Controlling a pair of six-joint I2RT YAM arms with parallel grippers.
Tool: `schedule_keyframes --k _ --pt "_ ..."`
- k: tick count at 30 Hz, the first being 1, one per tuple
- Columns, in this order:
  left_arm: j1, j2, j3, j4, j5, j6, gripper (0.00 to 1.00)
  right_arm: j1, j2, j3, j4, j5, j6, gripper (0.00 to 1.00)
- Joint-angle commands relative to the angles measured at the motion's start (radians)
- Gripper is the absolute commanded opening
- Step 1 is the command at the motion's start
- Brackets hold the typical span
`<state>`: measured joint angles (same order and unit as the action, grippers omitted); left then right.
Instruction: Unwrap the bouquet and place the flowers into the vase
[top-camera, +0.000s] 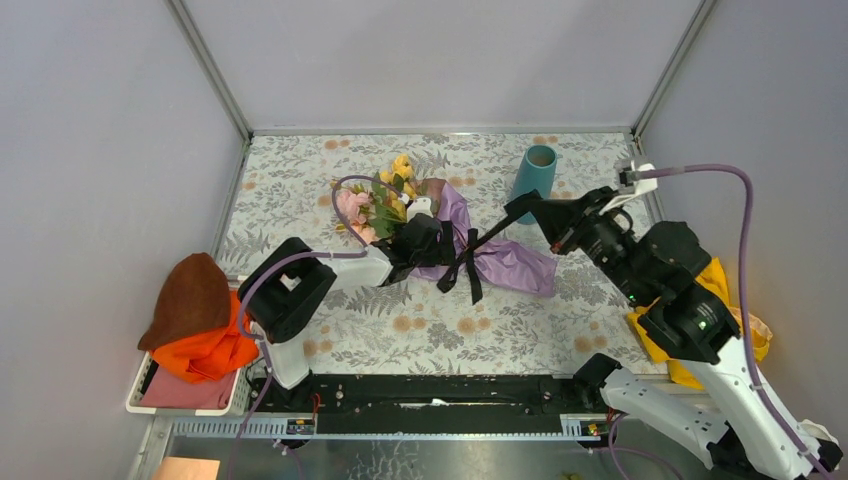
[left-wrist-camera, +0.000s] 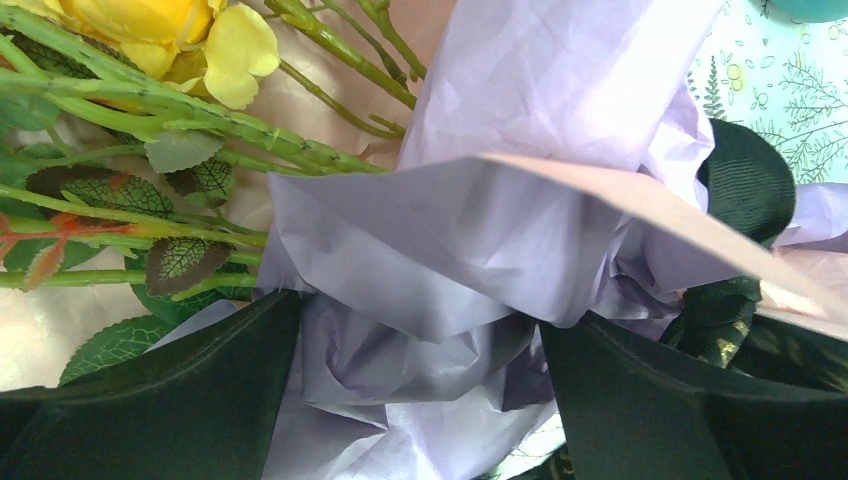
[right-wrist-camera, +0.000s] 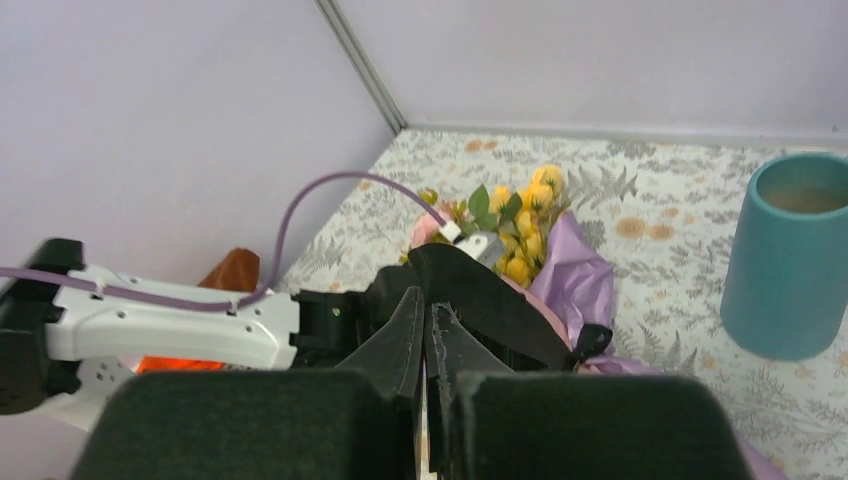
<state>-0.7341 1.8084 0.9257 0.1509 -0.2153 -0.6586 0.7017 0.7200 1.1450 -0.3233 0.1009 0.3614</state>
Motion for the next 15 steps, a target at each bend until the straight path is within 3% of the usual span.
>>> schedule_keyframes --k 1,8,15 --pt "-0.005 0.054 -0.019 -0.024 -0.018 -0.003 0.96 0.006 -0.040 0.065 0.088 0.048 -0.018 0.00" --pt "-0.005 0.026 -0.016 -0.060 -0.036 -0.009 0.94 0.007 -0.021 0.113 0.095 0.054 -0.032 0.00" --pt "-0.026 -0.231 -0.061 -0.180 -0.097 -0.013 0.93 0.006 0.031 0.066 0.107 0.102 -0.045 0.00"
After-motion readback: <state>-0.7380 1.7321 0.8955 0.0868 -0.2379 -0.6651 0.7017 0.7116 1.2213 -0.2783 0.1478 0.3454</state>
